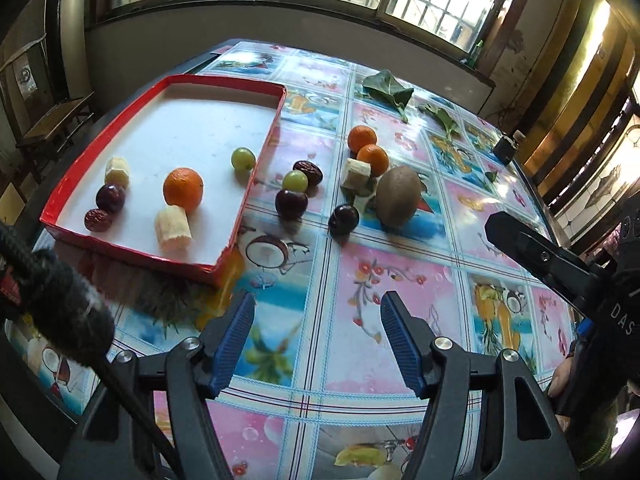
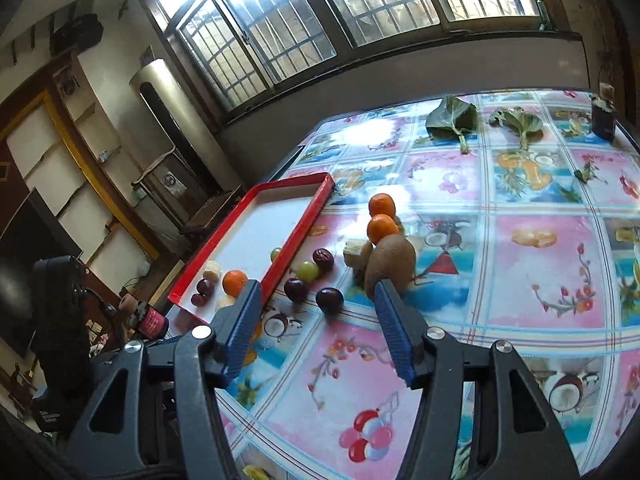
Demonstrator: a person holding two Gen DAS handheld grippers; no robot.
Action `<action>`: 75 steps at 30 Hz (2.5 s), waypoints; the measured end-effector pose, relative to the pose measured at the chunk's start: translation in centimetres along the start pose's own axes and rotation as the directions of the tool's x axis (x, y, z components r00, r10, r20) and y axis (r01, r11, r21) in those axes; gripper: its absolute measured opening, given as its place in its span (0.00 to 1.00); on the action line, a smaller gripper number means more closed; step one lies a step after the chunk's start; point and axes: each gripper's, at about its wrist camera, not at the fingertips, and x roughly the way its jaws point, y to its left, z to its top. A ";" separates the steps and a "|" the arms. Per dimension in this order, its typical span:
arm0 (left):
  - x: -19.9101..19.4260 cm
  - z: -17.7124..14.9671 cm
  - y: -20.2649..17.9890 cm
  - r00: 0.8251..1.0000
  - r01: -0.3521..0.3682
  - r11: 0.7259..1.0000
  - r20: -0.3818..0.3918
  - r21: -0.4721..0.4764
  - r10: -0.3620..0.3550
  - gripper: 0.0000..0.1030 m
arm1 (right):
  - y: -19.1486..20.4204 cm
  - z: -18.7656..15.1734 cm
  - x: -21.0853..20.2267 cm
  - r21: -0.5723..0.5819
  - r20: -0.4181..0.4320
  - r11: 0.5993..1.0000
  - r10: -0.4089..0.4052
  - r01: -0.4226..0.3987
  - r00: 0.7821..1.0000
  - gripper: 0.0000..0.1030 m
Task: Organize fruits
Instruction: 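Withdraw both open tools from the tray toward the fruit row, then grasp a dark cherry with the left tool while the right tool grasps the brown kiwi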
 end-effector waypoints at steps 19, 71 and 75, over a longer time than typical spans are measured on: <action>0.5 -1.1 -0.7 0.998 -0.055 0.998 -0.026 0.006 0.055 0.65 | -3.1 -2.3 0.1 0.039 -0.095 0.978 -0.202 0.206 0.975 0.67; 4.7 3.4 -4.4 0.998 -0.055 0.987 -0.016 0.148 0.058 0.22 | -5.8 2.0 4.1 0.089 -0.116 0.982 -0.156 0.167 0.981 0.45; 3.1 2.6 -5.1 0.997 -0.076 0.983 0.007 0.170 0.075 0.22 | -5.4 1.2 2.5 0.089 -0.105 0.983 -0.153 0.163 0.983 0.45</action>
